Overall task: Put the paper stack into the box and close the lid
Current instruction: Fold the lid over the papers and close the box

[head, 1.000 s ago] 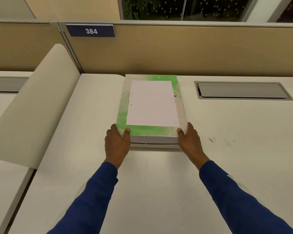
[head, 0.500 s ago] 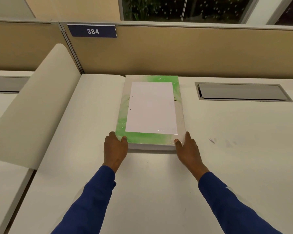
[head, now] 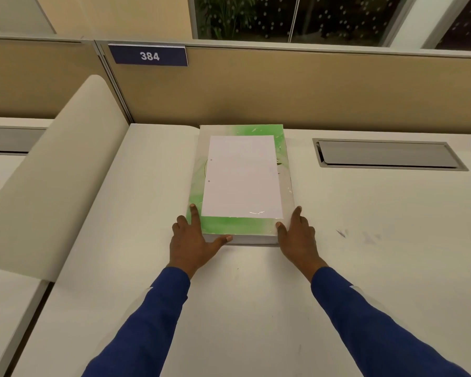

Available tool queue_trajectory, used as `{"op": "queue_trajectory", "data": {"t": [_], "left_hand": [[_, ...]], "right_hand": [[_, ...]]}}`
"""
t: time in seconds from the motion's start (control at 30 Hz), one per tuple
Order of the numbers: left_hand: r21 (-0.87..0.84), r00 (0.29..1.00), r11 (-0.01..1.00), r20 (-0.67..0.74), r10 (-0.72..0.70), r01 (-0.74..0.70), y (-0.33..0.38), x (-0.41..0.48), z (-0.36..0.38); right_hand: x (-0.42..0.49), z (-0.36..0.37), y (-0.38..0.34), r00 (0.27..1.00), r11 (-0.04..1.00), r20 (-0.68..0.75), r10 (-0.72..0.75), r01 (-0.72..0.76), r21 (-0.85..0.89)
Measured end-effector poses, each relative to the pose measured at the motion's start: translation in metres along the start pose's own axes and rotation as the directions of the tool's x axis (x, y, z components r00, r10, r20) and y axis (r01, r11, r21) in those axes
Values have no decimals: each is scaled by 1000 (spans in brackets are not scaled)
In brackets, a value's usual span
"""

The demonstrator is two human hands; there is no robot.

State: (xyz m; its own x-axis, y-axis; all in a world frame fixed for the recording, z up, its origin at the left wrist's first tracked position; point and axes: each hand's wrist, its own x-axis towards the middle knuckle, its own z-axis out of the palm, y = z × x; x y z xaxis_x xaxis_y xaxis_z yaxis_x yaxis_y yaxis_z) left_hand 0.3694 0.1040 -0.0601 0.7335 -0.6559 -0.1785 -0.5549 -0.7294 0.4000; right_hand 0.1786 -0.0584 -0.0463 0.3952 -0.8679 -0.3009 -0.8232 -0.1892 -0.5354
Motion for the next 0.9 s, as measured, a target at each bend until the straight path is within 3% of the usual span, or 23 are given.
{"op": "queue_trajectory", "data": {"t": [0.37,0.6,0.73,0.9], "left_hand": [[149,999,988,20,39,-42,2,19,-8],[189,999,981,-5,49,-47,-1,17,-6],[247,996,968,-56,66,-50,-3,14,-1],[219,992,975,-109,67,-42,-9,19,7]], "right_hand": [[21,-9,-7,994,951,12,-106,105,-291],[35,-23,-21,992,888,104,-65,105,-447],[52,-32,-38,980,848,30,-197,186,-497],[110,-34,-72,940,803,57,-338,319,-503]]}}
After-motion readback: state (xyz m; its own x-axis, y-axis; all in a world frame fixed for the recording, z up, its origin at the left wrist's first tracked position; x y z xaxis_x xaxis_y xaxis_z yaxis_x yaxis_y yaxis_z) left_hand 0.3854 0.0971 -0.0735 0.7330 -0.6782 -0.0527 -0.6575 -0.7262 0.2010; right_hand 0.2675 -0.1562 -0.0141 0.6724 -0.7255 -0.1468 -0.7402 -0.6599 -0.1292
